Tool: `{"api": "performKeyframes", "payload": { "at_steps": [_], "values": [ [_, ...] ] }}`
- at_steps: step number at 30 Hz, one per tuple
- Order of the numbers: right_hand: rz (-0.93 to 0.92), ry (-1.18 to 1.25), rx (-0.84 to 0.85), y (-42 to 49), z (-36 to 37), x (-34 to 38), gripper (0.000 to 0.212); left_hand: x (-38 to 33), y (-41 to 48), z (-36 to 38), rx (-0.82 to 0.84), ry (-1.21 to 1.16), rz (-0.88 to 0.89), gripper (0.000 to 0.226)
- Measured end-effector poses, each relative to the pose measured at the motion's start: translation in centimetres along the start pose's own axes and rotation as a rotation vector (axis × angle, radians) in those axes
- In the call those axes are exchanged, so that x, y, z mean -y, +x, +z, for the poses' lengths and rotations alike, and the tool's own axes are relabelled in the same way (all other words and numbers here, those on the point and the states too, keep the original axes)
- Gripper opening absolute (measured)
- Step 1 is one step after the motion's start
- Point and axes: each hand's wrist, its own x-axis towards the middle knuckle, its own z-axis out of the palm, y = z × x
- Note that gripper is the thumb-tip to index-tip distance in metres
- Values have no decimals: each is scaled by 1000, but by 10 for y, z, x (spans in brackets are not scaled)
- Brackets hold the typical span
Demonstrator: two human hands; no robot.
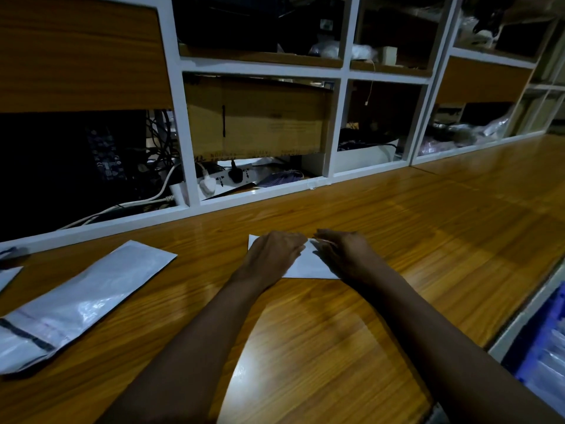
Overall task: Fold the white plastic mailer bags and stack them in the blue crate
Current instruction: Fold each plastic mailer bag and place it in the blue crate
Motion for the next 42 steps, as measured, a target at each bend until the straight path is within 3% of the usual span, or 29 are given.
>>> {"api": "performKeyframes", "payload": {
  "at_steps": [8,12,16,28,38,42],
  "values": [
    [-85,-89,46,9,6,-13,32,3,11,4,151,142,37,25],
    [-54,-72,75,10,3,-10,32,6,9,9,370,-52,-157,51],
    [-19,-86,199,12,2,-14,44,11,3,5,455,-52,-223,68],
    [77,-323,440,5,-3,-27,80,4,-3,-5,607,103,-349,50],
    [170,-386,440,-5,-6,-35,138,12,-19,-20,633,157,-509,95],
    [240,-384,440,-16,-11,-32,143,12,-25,-26,631,160,-562,107]
  ]
}}
